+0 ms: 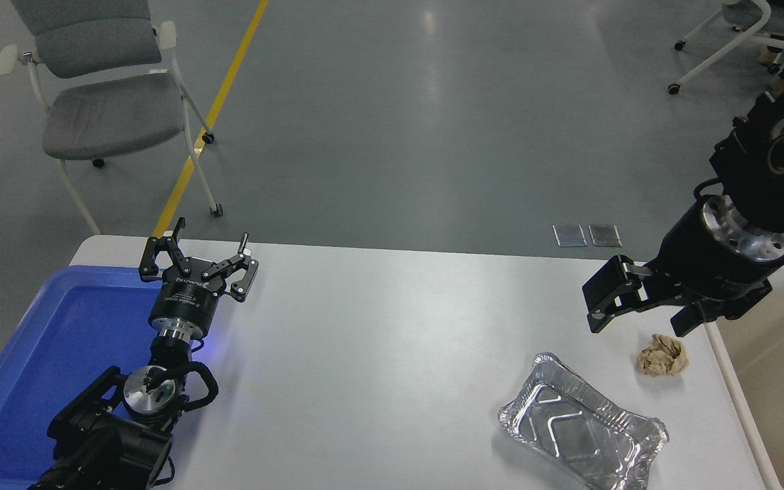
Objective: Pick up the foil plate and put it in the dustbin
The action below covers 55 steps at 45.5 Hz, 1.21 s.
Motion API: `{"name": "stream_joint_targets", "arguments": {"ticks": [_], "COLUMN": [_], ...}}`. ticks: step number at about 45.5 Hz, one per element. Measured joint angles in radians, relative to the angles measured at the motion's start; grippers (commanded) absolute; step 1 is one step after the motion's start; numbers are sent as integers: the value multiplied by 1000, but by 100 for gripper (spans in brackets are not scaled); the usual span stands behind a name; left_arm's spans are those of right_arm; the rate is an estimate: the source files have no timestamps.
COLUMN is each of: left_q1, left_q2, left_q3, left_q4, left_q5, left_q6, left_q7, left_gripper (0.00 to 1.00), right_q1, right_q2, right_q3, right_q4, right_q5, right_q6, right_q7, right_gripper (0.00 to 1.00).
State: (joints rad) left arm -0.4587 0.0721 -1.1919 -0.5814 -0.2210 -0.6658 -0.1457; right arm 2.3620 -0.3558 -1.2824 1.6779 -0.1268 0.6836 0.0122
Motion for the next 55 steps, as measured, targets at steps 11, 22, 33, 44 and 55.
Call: {"name": "stream_joint_targets", "arguments": {"ticks": [11,22,33,44,55], "left_q1": [0,0,0,0,0], "left_q2": [0,0,0,0,0], "left_q3": [0,0,0,0,0], "left_q4": [0,0,0,0,0], "left_q5": [-1,-1,-1,-2,-1], "left_q6": [0,0,0,0,0], "left_q7": [0,0,0,0,0], "left_gripper": [99,99,99,99,99], "right_q1": [-3,-14,-26,-31,-53], "right_q2": [1,-2,-17,-96,-212], "right_q3": [1,-6,-22,-67,-119], "right_q4": [-5,-17,-35,-37,-35], "right_q5": [0,7,16,8,2], "right_q6": [-2,-5,-9,-10,-26], "right_q7": [0,0,0,0,0], "right_gripper": [100,100,100,100,100]}}
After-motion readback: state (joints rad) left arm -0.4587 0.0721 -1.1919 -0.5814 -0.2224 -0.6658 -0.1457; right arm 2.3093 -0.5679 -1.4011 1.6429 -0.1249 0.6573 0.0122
